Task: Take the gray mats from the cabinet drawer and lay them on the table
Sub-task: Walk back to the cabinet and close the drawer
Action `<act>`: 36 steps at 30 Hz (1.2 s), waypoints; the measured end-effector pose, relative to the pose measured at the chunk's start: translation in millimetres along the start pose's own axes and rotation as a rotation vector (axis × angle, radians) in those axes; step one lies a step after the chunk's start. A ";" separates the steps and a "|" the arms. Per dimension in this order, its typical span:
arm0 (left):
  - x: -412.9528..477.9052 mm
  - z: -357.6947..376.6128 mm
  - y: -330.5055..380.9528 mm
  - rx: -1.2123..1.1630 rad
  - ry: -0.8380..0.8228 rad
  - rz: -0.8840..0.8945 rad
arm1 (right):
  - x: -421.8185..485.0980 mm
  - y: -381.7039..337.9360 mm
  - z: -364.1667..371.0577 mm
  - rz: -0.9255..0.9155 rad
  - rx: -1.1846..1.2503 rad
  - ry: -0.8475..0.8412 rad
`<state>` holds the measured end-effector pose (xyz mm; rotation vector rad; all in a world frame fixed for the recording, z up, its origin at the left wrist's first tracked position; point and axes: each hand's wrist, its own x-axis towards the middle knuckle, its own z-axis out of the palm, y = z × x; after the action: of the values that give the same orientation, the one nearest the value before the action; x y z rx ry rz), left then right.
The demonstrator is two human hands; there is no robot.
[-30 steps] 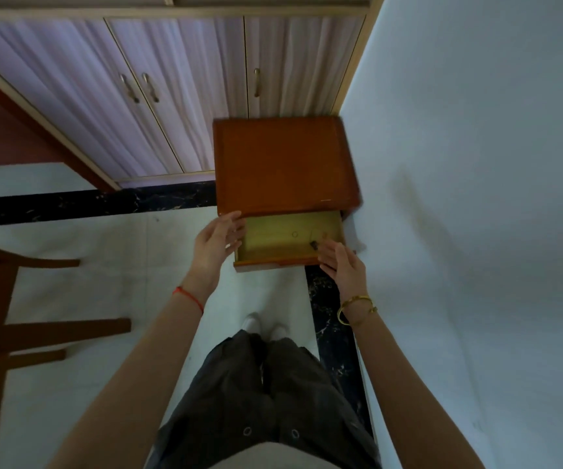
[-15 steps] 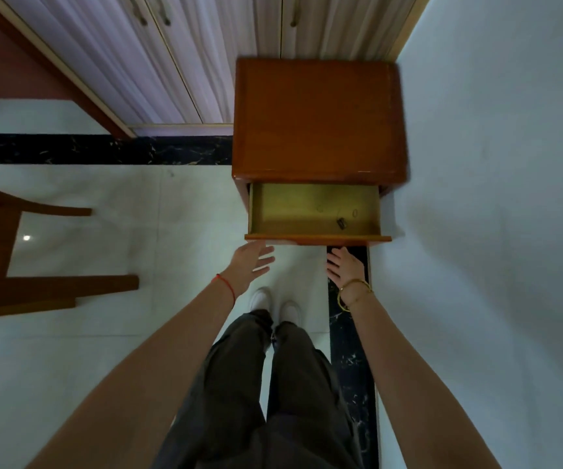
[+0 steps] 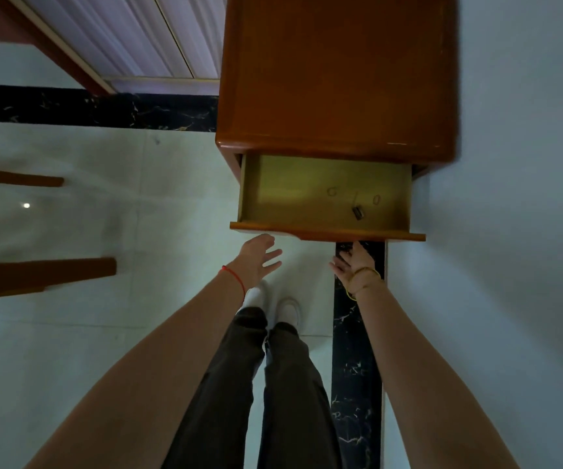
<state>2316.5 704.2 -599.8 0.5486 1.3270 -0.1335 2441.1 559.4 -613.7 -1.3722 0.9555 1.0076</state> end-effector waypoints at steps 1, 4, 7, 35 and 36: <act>8.6 2.4 0.3 -0.006 -0.002 -0.010 | 9.8 -1.0 -0.1 0.006 0.030 -0.007; 26.8 8.5 -0.9 -0.014 0.009 -0.022 | 29.0 -2.9 1.3 0.009 0.092 -0.022; 37.3 13.3 -5.4 -0.014 -0.004 -0.032 | 38.5 -4.3 2.1 0.023 0.208 -0.021; 99.9 66.5 102.8 0.163 -0.084 0.150 | 94.7 -124.2 75.6 -0.001 0.280 -0.246; 101.8 67.3 105.5 0.176 -0.085 0.148 | 97.1 -126.1 76.5 -0.001 0.260 -0.247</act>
<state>2443.6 787.0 -654.8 0.7804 1.1939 -0.1509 2587.3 642.0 -668.1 -1.0071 0.8656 0.9879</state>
